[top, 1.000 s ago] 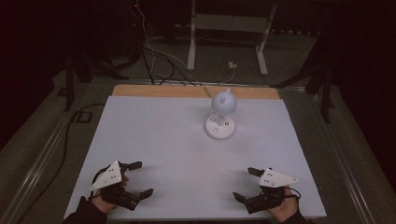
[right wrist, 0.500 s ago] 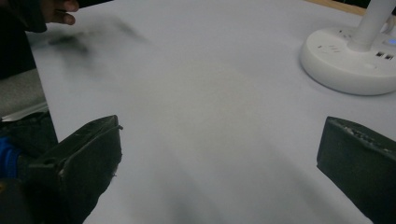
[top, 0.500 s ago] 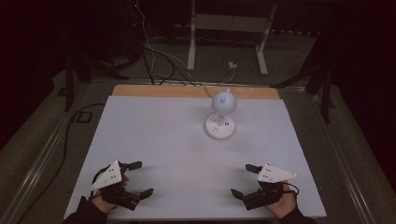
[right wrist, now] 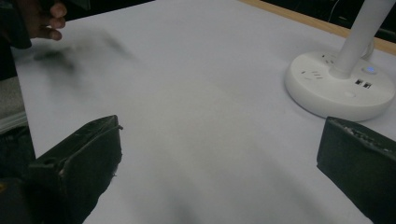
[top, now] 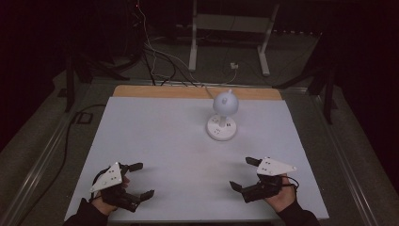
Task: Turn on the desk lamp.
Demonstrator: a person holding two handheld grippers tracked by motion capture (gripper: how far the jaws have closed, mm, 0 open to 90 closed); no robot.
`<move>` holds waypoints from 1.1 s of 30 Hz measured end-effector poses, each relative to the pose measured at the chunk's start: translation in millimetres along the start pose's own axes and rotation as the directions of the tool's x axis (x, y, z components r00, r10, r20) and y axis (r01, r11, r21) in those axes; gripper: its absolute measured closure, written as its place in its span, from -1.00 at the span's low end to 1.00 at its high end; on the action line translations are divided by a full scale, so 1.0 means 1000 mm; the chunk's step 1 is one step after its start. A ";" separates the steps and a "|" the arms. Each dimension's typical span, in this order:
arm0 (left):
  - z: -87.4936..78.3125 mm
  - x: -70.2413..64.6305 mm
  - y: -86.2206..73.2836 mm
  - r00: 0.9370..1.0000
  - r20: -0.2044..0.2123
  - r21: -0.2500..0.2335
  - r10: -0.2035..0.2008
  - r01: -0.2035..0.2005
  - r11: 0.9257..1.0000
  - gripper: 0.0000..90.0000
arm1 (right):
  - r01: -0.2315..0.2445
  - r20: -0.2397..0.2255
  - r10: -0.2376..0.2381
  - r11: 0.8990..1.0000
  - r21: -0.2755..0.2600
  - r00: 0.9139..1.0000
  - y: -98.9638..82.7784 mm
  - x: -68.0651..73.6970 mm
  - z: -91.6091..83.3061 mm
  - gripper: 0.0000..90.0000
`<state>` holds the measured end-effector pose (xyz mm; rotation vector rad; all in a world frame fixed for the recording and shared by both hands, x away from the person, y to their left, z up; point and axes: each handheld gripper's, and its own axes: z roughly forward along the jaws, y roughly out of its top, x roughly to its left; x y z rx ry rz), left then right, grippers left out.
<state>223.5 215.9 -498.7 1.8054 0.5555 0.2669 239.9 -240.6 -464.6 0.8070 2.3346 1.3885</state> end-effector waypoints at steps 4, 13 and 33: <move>0.000 0.000 0.000 1.000 0.000 0.002 0.002 -0.002 1.000 -0.99 | -0.007 0.002 0.007 1.000 0.000 1.000 0.003 -0.003 0.001 -1.00; 0.000 0.000 0.000 1.000 -0.001 -0.001 -0.004 0.004 1.000 -0.99 | -0.009 0.014 0.009 1.000 -0.010 1.000 0.014 -0.010 0.004 -1.00; 0.000 0.000 0.000 1.000 0.002 -0.004 -0.006 0.006 1.000 -0.99 | -0.013 0.045 0.014 1.000 -0.008 0.999 0.034 -0.026 0.014 -1.00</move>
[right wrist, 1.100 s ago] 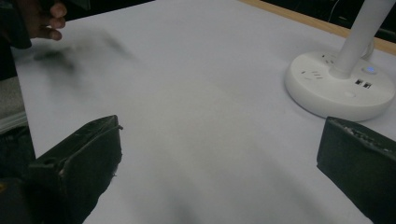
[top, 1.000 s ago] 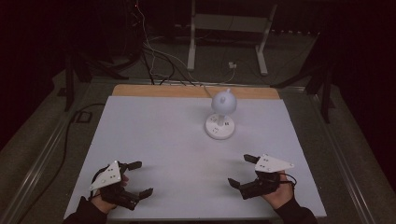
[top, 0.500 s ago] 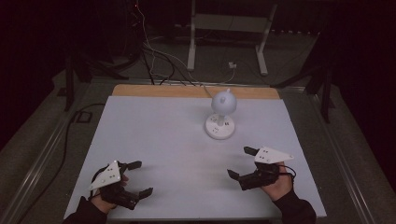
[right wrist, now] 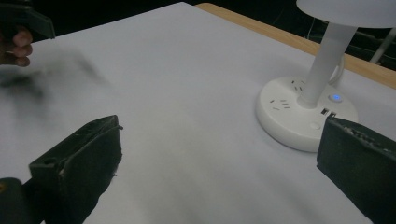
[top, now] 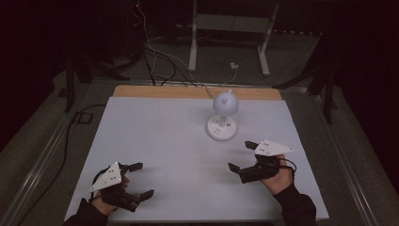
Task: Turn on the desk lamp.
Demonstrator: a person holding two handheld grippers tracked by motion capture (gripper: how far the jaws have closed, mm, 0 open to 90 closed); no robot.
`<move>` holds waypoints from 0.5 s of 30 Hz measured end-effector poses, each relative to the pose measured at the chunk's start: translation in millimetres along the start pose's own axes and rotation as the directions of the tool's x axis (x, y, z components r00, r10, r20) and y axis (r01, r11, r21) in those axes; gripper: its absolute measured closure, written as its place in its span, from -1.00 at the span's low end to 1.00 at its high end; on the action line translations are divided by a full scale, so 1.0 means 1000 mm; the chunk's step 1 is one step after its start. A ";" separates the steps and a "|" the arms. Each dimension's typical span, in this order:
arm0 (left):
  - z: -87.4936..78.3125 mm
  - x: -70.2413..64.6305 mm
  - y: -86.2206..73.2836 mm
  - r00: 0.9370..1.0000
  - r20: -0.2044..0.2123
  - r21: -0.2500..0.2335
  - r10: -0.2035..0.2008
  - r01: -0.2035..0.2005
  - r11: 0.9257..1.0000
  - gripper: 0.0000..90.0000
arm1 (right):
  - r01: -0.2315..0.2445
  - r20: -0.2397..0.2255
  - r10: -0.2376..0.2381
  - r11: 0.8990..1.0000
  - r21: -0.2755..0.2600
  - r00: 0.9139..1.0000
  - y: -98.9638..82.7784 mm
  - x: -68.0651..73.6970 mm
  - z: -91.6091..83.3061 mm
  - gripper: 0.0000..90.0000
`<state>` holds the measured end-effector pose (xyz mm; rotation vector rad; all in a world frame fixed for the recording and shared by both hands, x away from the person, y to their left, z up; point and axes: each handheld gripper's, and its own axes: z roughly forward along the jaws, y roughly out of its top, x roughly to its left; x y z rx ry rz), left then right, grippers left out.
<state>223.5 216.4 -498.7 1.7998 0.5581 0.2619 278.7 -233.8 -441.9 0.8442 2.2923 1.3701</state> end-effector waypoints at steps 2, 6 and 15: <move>0.000 0.001 0.000 1.000 0.000 -0.002 -0.003 0.003 1.000 -0.99 | -0.001 0.003 0.001 1.000 0.000 1.000 0.001 -0.002 0.001 -1.00; 0.000 0.000 0.000 1.000 0.000 -0.001 0.001 -0.001 1.000 -0.99 | -0.008 0.008 0.008 1.000 -0.001 1.000 0.004 -0.005 0.004 -1.00; 0.000 0.000 0.000 1.000 0.000 0.003 -0.002 0.002 1.000 -0.99 | -0.020 0.033 0.020 1.000 -0.014 0.999 0.008 -0.012 0.008 -1.00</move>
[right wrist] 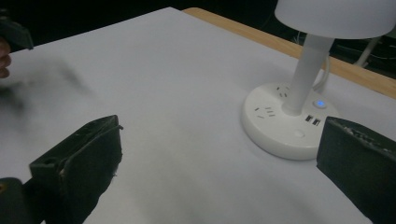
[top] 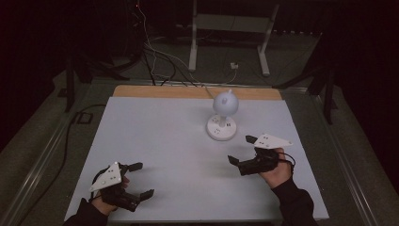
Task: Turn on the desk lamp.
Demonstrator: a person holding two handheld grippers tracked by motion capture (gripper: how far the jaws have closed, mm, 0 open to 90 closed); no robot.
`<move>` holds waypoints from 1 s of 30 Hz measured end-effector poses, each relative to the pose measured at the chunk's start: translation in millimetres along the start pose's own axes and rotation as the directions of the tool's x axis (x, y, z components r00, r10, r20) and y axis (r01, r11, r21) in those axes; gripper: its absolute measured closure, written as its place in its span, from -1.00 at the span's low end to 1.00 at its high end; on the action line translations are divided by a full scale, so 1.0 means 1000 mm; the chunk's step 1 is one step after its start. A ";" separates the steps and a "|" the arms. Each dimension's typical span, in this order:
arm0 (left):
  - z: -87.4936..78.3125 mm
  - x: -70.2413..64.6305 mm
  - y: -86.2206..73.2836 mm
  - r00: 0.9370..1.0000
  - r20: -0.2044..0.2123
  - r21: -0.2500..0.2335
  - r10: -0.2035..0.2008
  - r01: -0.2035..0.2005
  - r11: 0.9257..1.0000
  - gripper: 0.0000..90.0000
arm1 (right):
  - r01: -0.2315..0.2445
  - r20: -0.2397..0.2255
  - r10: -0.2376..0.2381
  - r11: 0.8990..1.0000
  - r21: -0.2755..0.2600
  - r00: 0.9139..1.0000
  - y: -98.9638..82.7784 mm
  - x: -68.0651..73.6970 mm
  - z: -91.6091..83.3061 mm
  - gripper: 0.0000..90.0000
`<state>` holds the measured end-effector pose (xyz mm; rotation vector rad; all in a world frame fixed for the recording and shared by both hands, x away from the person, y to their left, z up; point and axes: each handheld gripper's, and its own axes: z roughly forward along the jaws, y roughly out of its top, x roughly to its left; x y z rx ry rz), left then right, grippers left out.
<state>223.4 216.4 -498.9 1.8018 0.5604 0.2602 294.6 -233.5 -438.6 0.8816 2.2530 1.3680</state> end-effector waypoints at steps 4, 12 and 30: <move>0.000 0.000 0.000 1.000 -0.001 -0.003 -0.002 0.002 1.000 -0.99 | -0.010 0.018 0.010 1.000 -0.002 1.000 0.003 -0.002 0.003 -1.00; 0.000 0.000 0.000 1.000 0.000 -0.002 -0.002 0.002 1.000 -0.99 | -0.022 0.034 0.022 1.000 -0.020 0.999 0.008 -0.006 0.008 -1.00; -0.001 0.000 0.000 1.000 0.001 -0.003 -0.002 0.002 1.000 -0.99 | -0.067 0.118 0.070 0.997 -0.032 0.991 0.023 -0.021 0.025 -0.99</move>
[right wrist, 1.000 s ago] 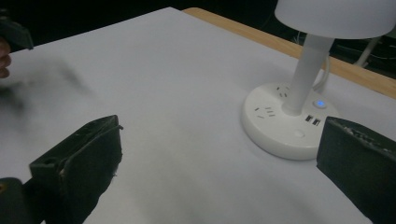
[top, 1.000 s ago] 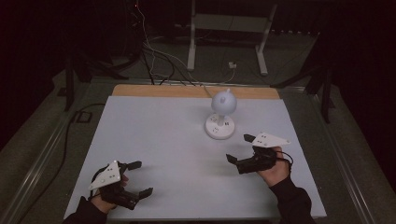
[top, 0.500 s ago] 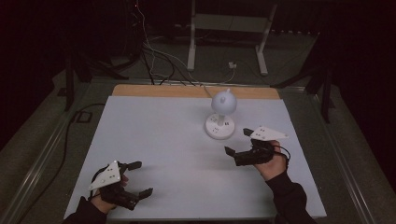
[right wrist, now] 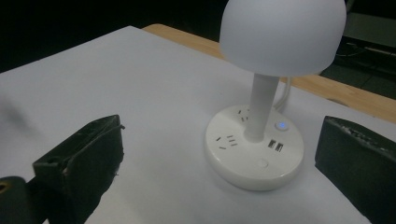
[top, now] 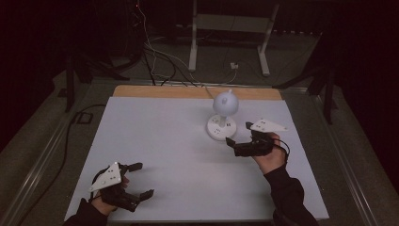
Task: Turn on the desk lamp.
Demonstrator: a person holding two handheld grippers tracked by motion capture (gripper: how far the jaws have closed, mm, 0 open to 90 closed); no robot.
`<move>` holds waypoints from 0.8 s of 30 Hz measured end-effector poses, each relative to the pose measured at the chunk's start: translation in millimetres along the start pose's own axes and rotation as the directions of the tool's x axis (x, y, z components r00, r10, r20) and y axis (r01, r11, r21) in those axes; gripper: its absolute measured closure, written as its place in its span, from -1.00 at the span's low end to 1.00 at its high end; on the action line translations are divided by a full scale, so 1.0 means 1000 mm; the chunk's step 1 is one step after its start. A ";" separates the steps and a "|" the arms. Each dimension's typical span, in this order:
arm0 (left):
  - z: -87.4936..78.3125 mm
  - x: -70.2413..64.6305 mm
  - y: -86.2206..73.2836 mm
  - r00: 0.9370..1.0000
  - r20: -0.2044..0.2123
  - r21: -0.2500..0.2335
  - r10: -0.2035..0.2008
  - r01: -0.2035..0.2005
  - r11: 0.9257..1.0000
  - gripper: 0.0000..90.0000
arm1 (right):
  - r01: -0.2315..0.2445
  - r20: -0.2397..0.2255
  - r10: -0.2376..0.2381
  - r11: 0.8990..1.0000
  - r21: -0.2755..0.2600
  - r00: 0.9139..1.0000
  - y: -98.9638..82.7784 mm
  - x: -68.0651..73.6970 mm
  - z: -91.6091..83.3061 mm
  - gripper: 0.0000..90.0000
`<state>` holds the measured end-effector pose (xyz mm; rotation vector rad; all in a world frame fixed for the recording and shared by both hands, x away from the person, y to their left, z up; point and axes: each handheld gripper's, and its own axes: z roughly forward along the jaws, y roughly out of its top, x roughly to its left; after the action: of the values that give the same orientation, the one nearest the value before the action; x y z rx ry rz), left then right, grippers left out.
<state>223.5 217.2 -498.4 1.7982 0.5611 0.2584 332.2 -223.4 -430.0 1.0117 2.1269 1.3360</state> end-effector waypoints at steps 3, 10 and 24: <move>0.000 0.001 0.000 1.000 -0.001 -0.003 -0.003 0.003 1.000 -0.99 | 0.001 0.011 -0.001 1.000 0.006 1.000 0.001 -0.002 0.005 -0.99; 0.000 0.000 0.000 1.000 0.000 -0.003 -0.002 0.002 1.000 -0.99 | 0.002 0.047 -0.003 1.000 0.019 0.999 0.002 -0.007 0.016 -0.99; -0.001 0.001 0.000 1.000 0.004 -0.007 -0.006 0.006 1.000 -0.99 | -0.042 0.090 0.039 0.999 0.026 0.995 -0.002 -0.018 0.043 -0.99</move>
<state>223.7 217.9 -498.3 1.7893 0.5620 0.2517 372.3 -212.2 -451.6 1.1108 2.0746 1.2582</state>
